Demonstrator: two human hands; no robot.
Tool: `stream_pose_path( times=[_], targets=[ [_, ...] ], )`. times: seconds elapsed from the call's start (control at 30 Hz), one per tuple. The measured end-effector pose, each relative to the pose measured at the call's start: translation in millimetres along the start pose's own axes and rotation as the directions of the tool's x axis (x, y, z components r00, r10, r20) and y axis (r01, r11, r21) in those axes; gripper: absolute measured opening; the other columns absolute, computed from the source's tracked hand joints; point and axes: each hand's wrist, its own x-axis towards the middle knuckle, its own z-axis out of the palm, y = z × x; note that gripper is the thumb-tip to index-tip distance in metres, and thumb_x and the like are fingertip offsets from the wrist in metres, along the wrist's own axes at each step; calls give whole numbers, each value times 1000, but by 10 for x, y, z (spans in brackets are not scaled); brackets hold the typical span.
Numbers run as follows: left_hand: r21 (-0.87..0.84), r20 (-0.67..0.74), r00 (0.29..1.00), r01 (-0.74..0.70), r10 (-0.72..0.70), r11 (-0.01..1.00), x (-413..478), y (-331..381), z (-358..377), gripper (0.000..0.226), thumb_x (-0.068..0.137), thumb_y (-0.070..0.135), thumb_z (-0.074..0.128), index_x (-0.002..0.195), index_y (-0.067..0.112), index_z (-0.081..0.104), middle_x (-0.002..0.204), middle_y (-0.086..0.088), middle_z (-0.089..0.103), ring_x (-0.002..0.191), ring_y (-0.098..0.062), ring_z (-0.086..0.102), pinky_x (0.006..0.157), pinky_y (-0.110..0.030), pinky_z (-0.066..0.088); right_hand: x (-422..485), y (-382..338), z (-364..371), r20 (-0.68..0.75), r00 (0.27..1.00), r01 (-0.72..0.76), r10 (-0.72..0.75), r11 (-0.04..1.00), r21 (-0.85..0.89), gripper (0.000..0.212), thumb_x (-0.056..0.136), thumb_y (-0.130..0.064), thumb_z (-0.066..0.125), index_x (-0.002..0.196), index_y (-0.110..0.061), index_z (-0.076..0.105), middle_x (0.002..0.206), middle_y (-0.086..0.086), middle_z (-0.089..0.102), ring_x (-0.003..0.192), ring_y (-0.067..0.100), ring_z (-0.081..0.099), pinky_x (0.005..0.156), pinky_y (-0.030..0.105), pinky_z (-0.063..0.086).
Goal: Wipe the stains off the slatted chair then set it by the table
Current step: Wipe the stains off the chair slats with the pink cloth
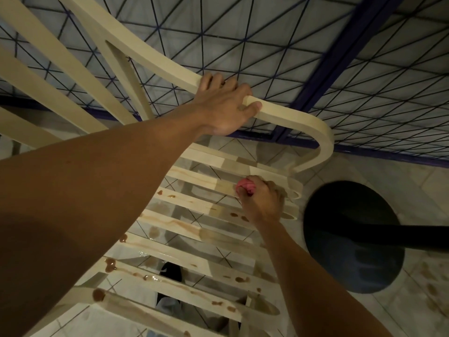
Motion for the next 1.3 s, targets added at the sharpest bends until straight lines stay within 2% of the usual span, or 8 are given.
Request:
stream_pose_path(
  times=[0.1, 0.27, 0.47, 0.77, 0.9, 1.07, 1.17, 1.3],
  targets=[
    [9, 2, 1000, 0, 0, 1000, -1, 6, -2, 51, 101, 59, 22, 134, 28, 45, 124, -1, 47, 122, -29, 35, 110, -45, 15, 18, 275, -126, 10, 999, -32, 32, 999, -1, 44, 90, -58, 57, 126, -33, 56, 120, 10, 58, 115, 34, 54, 104, 48, 39],
    [12, -7, 1000, 3, -3, 1000, -12, 7, -5, 51, 101, 59, 21, 135, 27, 44, 124, -2, 46, 123, -29, 34, 112, -46, 15, 47, 489, -262, 63, 994, -91, 87, 993, 74, 37, 90, -52, 62, 123, -36, 56, 118, 7, 57, 113, 33, 55, 100, 49, 45],
    [18, -16, 1000, -6, 6, 1000, -18, 12, 5, 51, 102, 58, 21, 135, 26, 44, 126, -4, 47, 122, -29, 35, 112, -47, 14, -7, 448, -219, 127, 990, -64, 66, 998, -15, 47, 101, -49, 45, 145, -33, 37, 146, 16, 31, 132, 41, 33, 113, 51, 30],
    [26, -40, 999, -11, 12, 1000, -18, 17, 27, 51, 102, 57, 21, 134, 26, 44, 126, -3, 47, 122, -30, 35, 110, -47, 16, -19, 0, -66, 183, 983, 2, 24, 990, -143, 39, 105, -42, 36, 142, -29, 33, 144, 24, 27, 135, 46, 25, 117, 55, 13],
    [24, -42, 999, -16, 17, 1000, -20, 7, 27, 50, 102, 57, 20, 135, 27, 43, 128, -3, 47, 124, -30, 34, 111, -47, 15, 80, -134, -75, 252, 968, 33, -9, 995, -91, 35, 103, -42, 36, 137, -33, 38, 134, 19, 38, 127, 41, 37, 113, 50, 19],
    [32, -23, 1000, -15, 16, 999, -21, 1, 29, 51, 102, 58, 19, 134, 26, 43, 128, -4, 46, 123, -30, 34, 111, -47, 15, 47, 233, -270, 242, 966, 104, -87, 993, -57, 43, 100, -41, 48, 142, -40, 37, 139, 9, 42, 129, 33, 40, 112, 47, 29],
    [33, -34, 999, -21, 22, 999, -16, -4, 38, 51, 102, 58, 19, 134, 27, 43, 128, -4, 47, 124, -30, 34, 112, -47, 15, 17, 498, -345, 232, 972, 36, -39, 999, 14, 38, 101, -41, 45, 136, -48, 35, 140, 6, 39, 129, 35, 41, 108, 56, 36],
    [42, -37, 999, -21, 22, 999, -15, -5, 38, 52, 102, 58, 19, 135, 26, 43, 128, -4, 47, 124, -30, 34, 112, -47, 15, -7, 609, -337, 206, 978, -19, 11, 999, 35, 44, 102, -33, 43, 144, -39, 32, 149, 9, 29, 133, 37, 33, 109, 56, 34]
  ],
)
